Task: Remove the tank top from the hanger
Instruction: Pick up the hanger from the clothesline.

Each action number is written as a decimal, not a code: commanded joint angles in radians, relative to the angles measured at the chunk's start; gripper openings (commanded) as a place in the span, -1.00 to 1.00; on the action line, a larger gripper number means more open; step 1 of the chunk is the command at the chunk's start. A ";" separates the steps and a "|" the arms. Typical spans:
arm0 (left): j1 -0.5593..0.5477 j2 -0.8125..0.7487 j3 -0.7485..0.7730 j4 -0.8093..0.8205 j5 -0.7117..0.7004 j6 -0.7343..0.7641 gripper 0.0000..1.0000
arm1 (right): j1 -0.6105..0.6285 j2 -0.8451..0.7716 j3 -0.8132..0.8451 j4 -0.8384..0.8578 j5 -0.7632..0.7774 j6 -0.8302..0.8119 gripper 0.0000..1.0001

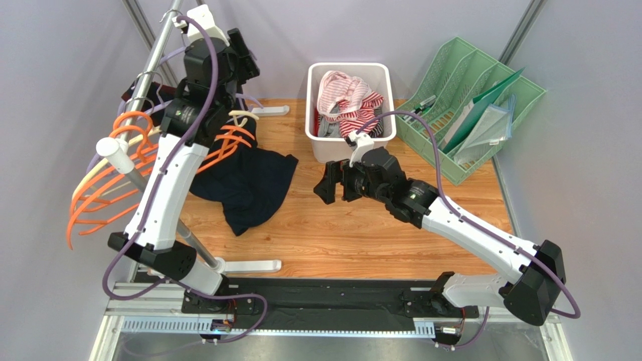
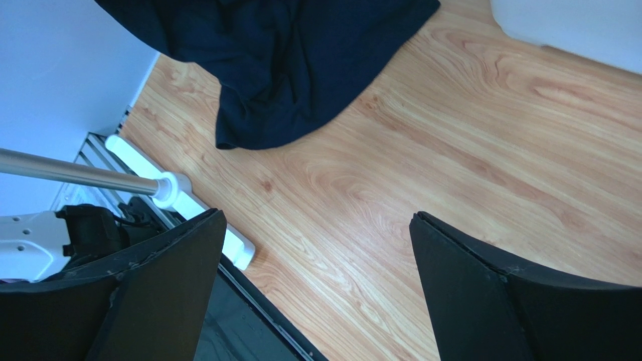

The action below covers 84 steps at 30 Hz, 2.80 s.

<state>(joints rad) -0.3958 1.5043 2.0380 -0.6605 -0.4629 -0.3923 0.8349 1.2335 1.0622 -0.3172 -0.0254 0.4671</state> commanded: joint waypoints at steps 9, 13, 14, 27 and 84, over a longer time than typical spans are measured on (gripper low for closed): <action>-0.026 0.252 0.030 0.681 -0.498 -0.038 0.52 | 0.003 -0.031 0.035 -0.091 0.024 -0.016 1.00; -0.025 0.301 0.019 0.834 -0.592 0.065 0.50 | 0.003 -0.028 0.019 -0.095 0.067 -0.016 1.00; -0.025 0.303 0.008 0.851 -0.644 0.067 0.47 | 0.004 -0.022 0.018 -0.094 0.068 -0.016 1.00; 0.014 0.307 -0.090 1.173 -0.779 0.305 0.41 | 0.003 0.072 0.035 -0.094 0.059 -0.024 1.00; 0.120 0.229 -0.315 1.481 -0.514 0.115 -0.92 | -0.003 0.118 0.007 -0.046 -0.004 -0.016 1.00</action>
<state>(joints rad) -0.2726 1.8084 1.7157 0.8303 -1.0710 -0.2230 0.8345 1.3537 1.0615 -0.4061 -0.0185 0.4488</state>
